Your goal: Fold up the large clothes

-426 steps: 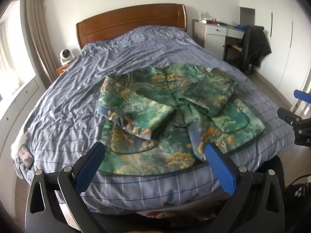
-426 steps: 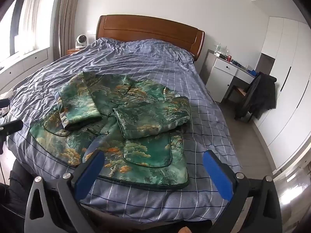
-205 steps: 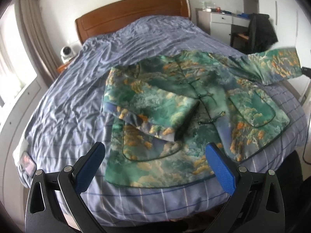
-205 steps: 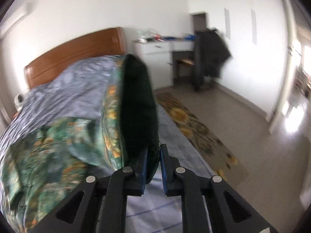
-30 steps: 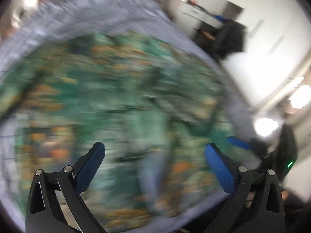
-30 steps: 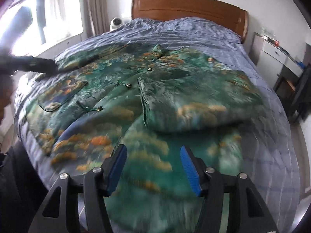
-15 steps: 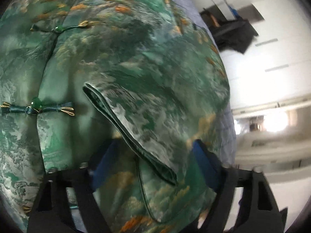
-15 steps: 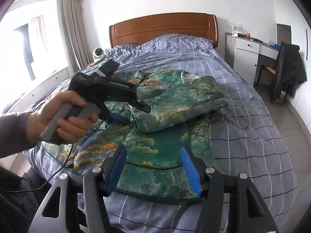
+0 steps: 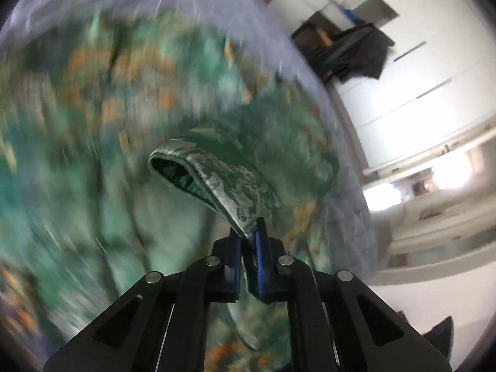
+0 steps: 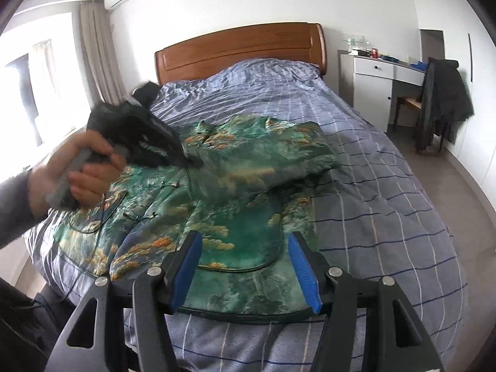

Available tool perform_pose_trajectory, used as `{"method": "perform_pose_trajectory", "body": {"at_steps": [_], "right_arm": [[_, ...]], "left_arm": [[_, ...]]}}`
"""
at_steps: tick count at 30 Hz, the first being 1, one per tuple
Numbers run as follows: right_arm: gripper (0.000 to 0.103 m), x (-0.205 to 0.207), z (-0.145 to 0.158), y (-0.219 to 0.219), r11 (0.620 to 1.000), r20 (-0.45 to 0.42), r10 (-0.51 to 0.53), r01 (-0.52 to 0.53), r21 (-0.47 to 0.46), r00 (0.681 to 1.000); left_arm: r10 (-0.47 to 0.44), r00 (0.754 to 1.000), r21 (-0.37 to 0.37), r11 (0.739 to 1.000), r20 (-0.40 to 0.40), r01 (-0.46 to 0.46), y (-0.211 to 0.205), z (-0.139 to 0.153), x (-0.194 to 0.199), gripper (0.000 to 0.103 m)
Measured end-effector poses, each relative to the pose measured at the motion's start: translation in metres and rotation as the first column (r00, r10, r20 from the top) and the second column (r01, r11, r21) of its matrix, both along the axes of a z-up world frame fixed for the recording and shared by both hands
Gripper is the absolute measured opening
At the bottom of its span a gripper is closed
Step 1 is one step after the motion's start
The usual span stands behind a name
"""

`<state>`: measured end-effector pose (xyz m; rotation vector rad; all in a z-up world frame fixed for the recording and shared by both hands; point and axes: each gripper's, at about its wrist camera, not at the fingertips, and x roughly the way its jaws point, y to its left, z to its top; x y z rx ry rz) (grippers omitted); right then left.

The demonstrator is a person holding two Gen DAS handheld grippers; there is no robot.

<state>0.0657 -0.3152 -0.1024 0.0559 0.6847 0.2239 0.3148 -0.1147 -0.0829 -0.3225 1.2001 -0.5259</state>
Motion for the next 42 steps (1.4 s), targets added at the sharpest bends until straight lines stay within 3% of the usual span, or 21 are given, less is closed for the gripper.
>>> {"method": "perform_pose_trajectory", "body": {"at_steps": [4,7,12,16,20,24,26,30,35,39,42], "right_arm": [[0.059,0.004,0.002,-0.007,1.000,-0.001,-0.028,0.028,0.007,1.000],[0.059,0.007,0.005,-0.008,0.999,0.007,-0.034,0.034,0.000,0.999],[0.059,0.013,0.007,-0.012,0.999,0.013,-0.039,0.039,-0.024,0.999],[0.059,0.028,0.005,-0.014,0.999,-0.001,-0.034,0.034,-0.032,0.999],[0.059,0.062,0.003,-0.010,0.998,-0.030,-0.005,0.004,-0.056,1.000],[0.059,0.127,0.000,-0.012,0.995,-0.047,0.043,-0.047,-0.089,0.998],[0.059,0.178,-0.005,-0.018,0.996,-0.062,0.027,-0.033,-0.084,0.998],[0.059,0.281,-0.014,-0.030,0.998,-0.095,-0.052,0.050,-0.025,0.994],[0.058,0.366,-0.032,-0.025,0.996,-0.108,-0.081,0.084,0.024,0.991],[0.058,0.411,-0.073,-0.014,0.993,-0.225,-0.082,0.099,0.067,0.971],[0.058,0.428,-0.112,-0.004,0.997,-0.353,-0.078,0.080,-0.010,0.932]], "left_arm": [[0.054,0.992,0.082,0.995,0.114,-0.063,0.022,0.033,0.048,0.005],[0.123,0.982,0.144,0.979,0.144,-0.144,0.049,0.034,0.083,0.005],[0.214,0.973,0.203,0.952,0.090,-0.228,0.090,-0.007,0.111,0.005],[0.234,0.972,0.206,0.950,0.035,-0.236,0.096,-0.042,0.114,0.006],[0.216,0.976,0.272,0.938,0.031,-0.216,0.086,-0.068,0.114,0.007],[0.220,0.975,0.290,0.931,0.033,-0.220,0.083,-0.085,0.110,0.015],[0.227,0.973,0.298,0.926,0.047,-0.231,0.083,-0.090,0.107,0.021],[0.234,0.970,0.286,0.927,0.064,-0.242,0.083,-0.094,0.107,0.021],[0.242,0.969,0.263,0.932,0.060,-0.249,0.087,-0.101,0.107,0.021],[0.221,0.973,0.268,0.935,0.071,-0.232,0.086,-0.104,0.105,0.022],[0.202,0.976,0.277,0.936,0.079,-0.217,0.084,-0.103,0.104,0.022]]}}
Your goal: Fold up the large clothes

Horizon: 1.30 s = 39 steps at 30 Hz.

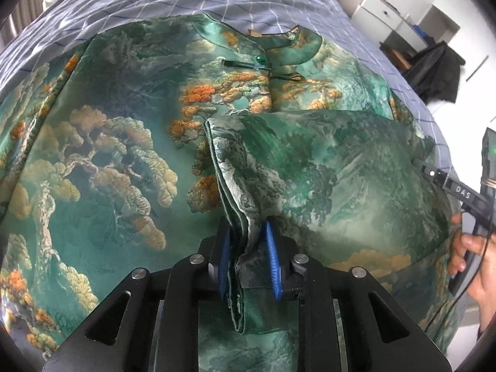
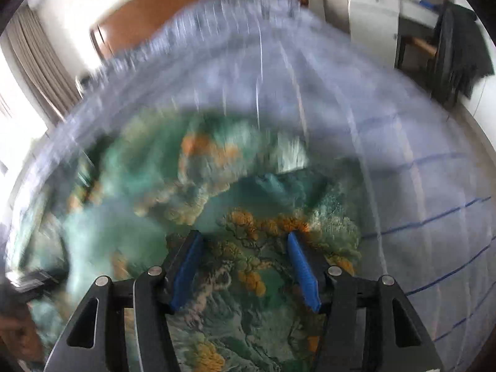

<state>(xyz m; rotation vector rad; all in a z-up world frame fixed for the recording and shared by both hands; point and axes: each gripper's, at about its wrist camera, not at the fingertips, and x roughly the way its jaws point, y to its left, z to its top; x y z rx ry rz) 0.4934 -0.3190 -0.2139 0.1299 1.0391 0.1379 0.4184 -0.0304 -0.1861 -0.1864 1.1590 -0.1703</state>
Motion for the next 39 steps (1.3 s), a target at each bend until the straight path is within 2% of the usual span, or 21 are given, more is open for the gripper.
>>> {"method": "perform_pose_trajectory", "body": {"at_steps": [5,10,12,16,20,22,24,26,28,33,34,39], "right_arm": [[0.058,-0.012,0.009,0.002,1.000,0.013,0.017,-0.017,-0.014,1.000],[0.058,-0.067,0.025,0.009,0.996,0.029,0.084,-0.083,-0.042,0.996],[0.058,-0.091,0.025,0.013,0.993,0.010,0.107,-0.106,-0.054,0.994],[0.060,-0.086,0.003,0.022,0.989,-0.069,0.089,-0.097,-0.112,0.994],[0.061,-0.077,-0.008,0.029,0.986,-0.066,0.053,-0.063,-0.157,0.996],[0.061,-0.081,-0.004,0.029,0.987,-0.047,0.034,-0.041,-0.155,0.998],[0.061,-0.092,0.006,0.028,0.987,-0.012,0.028,-0.030,-0.160,1.000],[0.062,-0.106,0.019,0.026,0.987,0.013,0.022,-0.020,-0.157,1.000],[0.069,-0.123,0.034,0.026,0.988,0.017,0.024,-0.021,-0.153,1.000],[0.073,-0.178,0.068,0.040,0.990,0.093,0.077,-0.065,-0.127,0.993],[0.076,-0.191,0.074,0.045,0.989,0.113,0.091,-0.076,-0.124,0.989],[0.077,-0.232,0.086,0.076,0.988,0.167,0.137,-0.122,-0.099,0.976]], "left_arm": [[-0.010,1.000,-0.010,1.000,0.016,0.010,0.002,0.000,-0.001,0.022],[-0.006,0.999,-0.010,1.000,0.035,0.006,0.005,-0.001,-0.005,0.022],[-0.009,0.999,-0.001,1.000,0.044,0.009,0.004,-0.001,-0.009,0.022],[-0.004,0.999,0.019,1.000,0.049,0.003,-0.001,-0.001,-0.011,0.022],[-0.010,0.998,0.026,1.000,0.068,0.008,-0.002,0.001,-0.013,0.024],[0.013,0.996,0.011,1.000,0.091,-0.014,0.003,0.008,-0.023,0.036],[0.040,0.992,-0.013,0.999,0.119,-0.038,0.014,0.016,-0.042,0.063],[0.052,0.988,-0.034,0.998,0.148,-0.048,0.026,0.025,-0.064,0.074],[0.066,0.984,-0.051,0.997,0.165,-0.059,0.043,0.035,-0.093,0.078],[0.142,0.968,-0.034,0.990,0.207,-0.138,0.092,0.054,-0.164,0.090],[0.172,0.961,-0.023,0.985,0.217,-0.171,0.106,0.058,-0.177,0.091],[0.285,0.934,0.026,0.955,0.215,-0.297,0.160,0.066,-0.215,0.093]]}}
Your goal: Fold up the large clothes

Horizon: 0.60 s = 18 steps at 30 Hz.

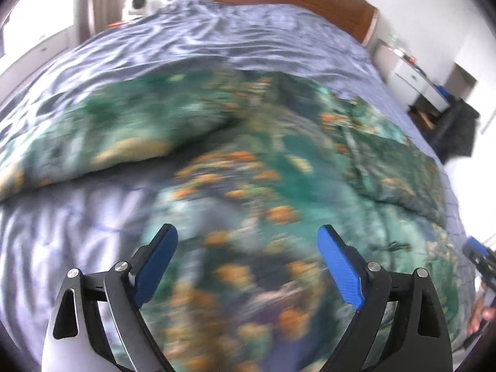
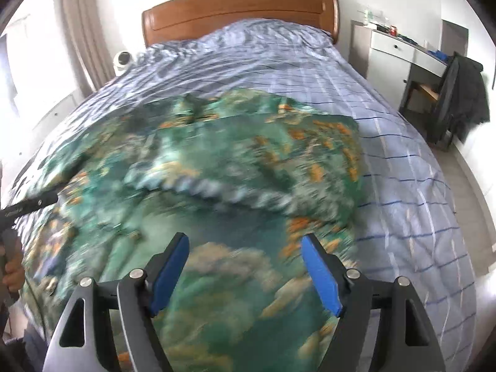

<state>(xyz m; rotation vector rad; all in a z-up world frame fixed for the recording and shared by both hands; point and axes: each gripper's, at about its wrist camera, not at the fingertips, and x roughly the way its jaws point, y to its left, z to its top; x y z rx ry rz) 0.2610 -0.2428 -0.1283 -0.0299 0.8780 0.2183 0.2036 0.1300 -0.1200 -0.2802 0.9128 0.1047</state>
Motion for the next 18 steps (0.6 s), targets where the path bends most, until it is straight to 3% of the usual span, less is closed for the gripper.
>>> {"method": "perform_pose_trajectory", "body": {"at_steps": [4,7,12,15,17,18], "right_arm": [[0.076,-0.025,0.008,0.023,0.999,0.021,0.036,-0.037,0.028,0.999],[0.077,-0.041,0.012,0.038,0.997,0.041,0.068,-0.069,0.020,0.997],[0.077,-0.064,0.018,0.046,0.997,0.060,0.082,-0.082,0.002,0.995],[0.077,-0.076,0.021,0.049,0.996,0.076,0.092,-0.092,-0.010,0.993],[0.077,-0.083,0.022,0.051,0.995,0.079,0.097,-0.096,-0.022,0.992],[0.077,-0.085,0.021,0.050,0.995,0.074,0.098,-0.096,-0.026,0.992]], "left_arm": [[0.081,0.997,0.031,0.996,-0.011,-0.081,0.035,-0.003,-0.010,0.094],[0.154,0.988,0.010,0.988,-0.022,-0.153,0.063,-0.006,-0.016,0.094],[0.312,0.950,-0.130,0.941,-0.012,-0.311,0.124,-0.011,-0.032,0.094],[0.440,0.898,-0.275,0.863,-0.006,-0.424,0.175,-0.020,-0.042,0.094],[0.519,0.854,-0.367,0.790,-0.028,-0.492,0.204,-0.031,-0.048,0.095],[0.567,0.822,-0.428,0.731,-0.053,-0.532,0.223,-0.041,-0.049,0.096]]}}
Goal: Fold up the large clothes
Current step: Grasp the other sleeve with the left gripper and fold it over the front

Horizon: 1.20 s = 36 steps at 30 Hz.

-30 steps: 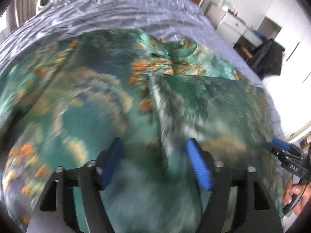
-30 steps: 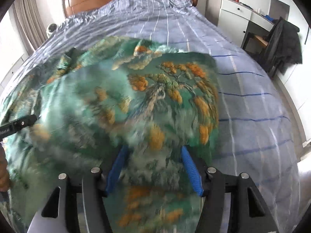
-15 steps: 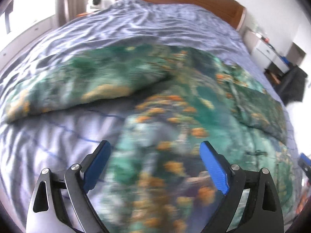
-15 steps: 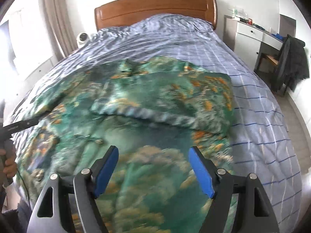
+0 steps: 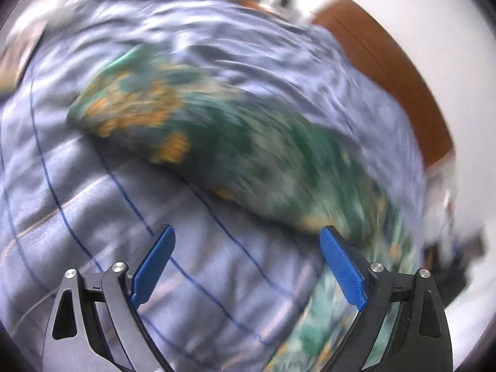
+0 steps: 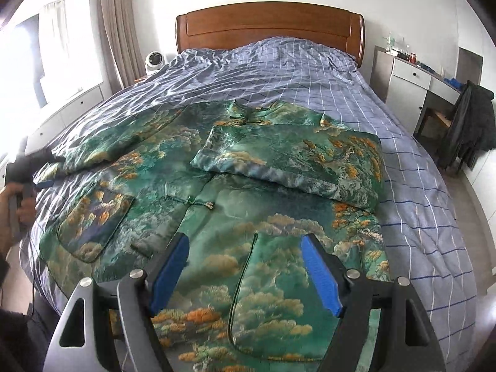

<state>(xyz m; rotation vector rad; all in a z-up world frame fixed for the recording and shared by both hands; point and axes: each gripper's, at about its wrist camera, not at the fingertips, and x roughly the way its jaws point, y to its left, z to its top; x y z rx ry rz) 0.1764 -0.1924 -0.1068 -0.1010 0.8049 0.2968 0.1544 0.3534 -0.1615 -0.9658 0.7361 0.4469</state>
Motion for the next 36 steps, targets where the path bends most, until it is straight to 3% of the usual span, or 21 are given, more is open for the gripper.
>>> {"method": "perform_pose_trajectory", "body": {"at_steps": [3,6,7,8,10,11,13,14,16,17,19,21,22,24,28,33,36], "right_arm": [[0.077,-0.004,-0.001,0.000,1.000,-0.018,-0.004,0.004,-0.002,1.000],[0.077,-0.010,0.003,0.000,1.000,-0.016,0.000,0.000,0.004,1.000],[0.077,-0.013,0.005,0.002,1.000,-0.013,0.007,-0.007,0.002,1.000],[0.077,-0.016,0.007,0.004,1.000,-0.009,0.015,-0.015,-0.003,1.000],[0.077,-0.020,0.009,0.008,1.000,-0.006,0.029,-0.029,-0.008,1.000],[0.077,-0.022,0.009,0.009,0.999,-0.006,0.035,-0.036,-0.011,0.999],[0.077,-0.024,0.008,0.012,0.999,-0.011,0.044,-0.044,-0.018,0.999],[0.077,-0.025,0.007,0.014,0.999,-0.016,0.047,-0.047,-0.016,0.999],[0.077,-0.025,0.004,0.016,0.999,-0.026,0.049,-0.049,-0.005,0.998],[0.077,-0.025,0.003,0.016,0.999,-0.031,0.049,-0.049,0.002,0.998],[0.077,-0.024,0.002,0.016,0.999,-0.038,0.050,-0.050,0.020,0.998],[0.076,-0.023,0.002,0.016,0.998,-0.038,0.050,-0.049,0.035,0.998],[0.077,-0.023,0.002,0.016,0.998,-0.036,0.049,-0.047,0.040,0.998],[0.077,-0.023,0.004,0.014,0.998,-0.026,0.042,-0.040,0.048,0.999],[0.077,-0.025,0.008,0.003,0.998,-0.013,0.013,-0.012,0.066,1.000],[0.077,-0.030,0.007,-0.016,0.996,-0.015,-0.033,0.034,0.079,0.999],[0.077,-0.033,0.004,-0.025,0.995,-0.023,-0.052,0.054,0.078,0.998]], "left_arm": [[0.144,0.990,-0.114,0.983,0.003,-0.142,0.042,-0.027,-0.003,0.096],[0.234,0.972,-0.145,0.962,0.011,-0.230,0.068,-0.039,-0.004,0.092],[0.268,0.964,-0.127,0.956,0.008,-0.264,0.074,-0.037,-0.003,0.086],[0.283,0.959,-0.106,0.954,0.010,-0.280,0.076,-0.034,-0.002,0.068],[0.274,0.962,-0.034,0.961,-0.001,-0.274,0.075,-0.023,0.005,0.030],[0.255,0.967,-0.001,0.967,-0.004,-0.255,0.073,-0.017,0.009,0.016],[0.212,0.977,0.105,0.972,-0.018,-0.209,0.064,0.000,0.014,0.011],[0.179,0.983,0.200,0.965,-0.027,-0.171,0.051,0.015,0.019,0.010],[0.116,0.992,0.363,0.927,-0.043,-0.092,0.025,0.042,0.029,0.010],[0.067,0.997,0.452,0.891,-0.049,-0.038,0.008,0.058,0.034,0.010],[-0.041,0.997,0.623,0.779,-0.066,0.073,-0.035,0.087,0.046,0.010],[-0.161,0.982,0.762,0.624,-0.093,0.175,-0.087,0.110,0.057,0.010],[-0.232,0.965,0.819,0.526,-0.119,0.228,-0.121,0.118,0.064,0.010],[-0.333,0.928,0.869,0.395,-0.167,0.298,-0.170,0.124,0.071,0.010],[-0.480,0.840,0.881,0.244,-0.254,0.406,-0.246,0.117,0.083,0.010],[-0.569,0.726,0.841,0.106,-0.386,0.531,-0.320,0.079,0.086,0.012],[-0.595,0.635,0.780,0.020,-0.494,0.626,-0.354,0.042,0.085,0.023]]}}
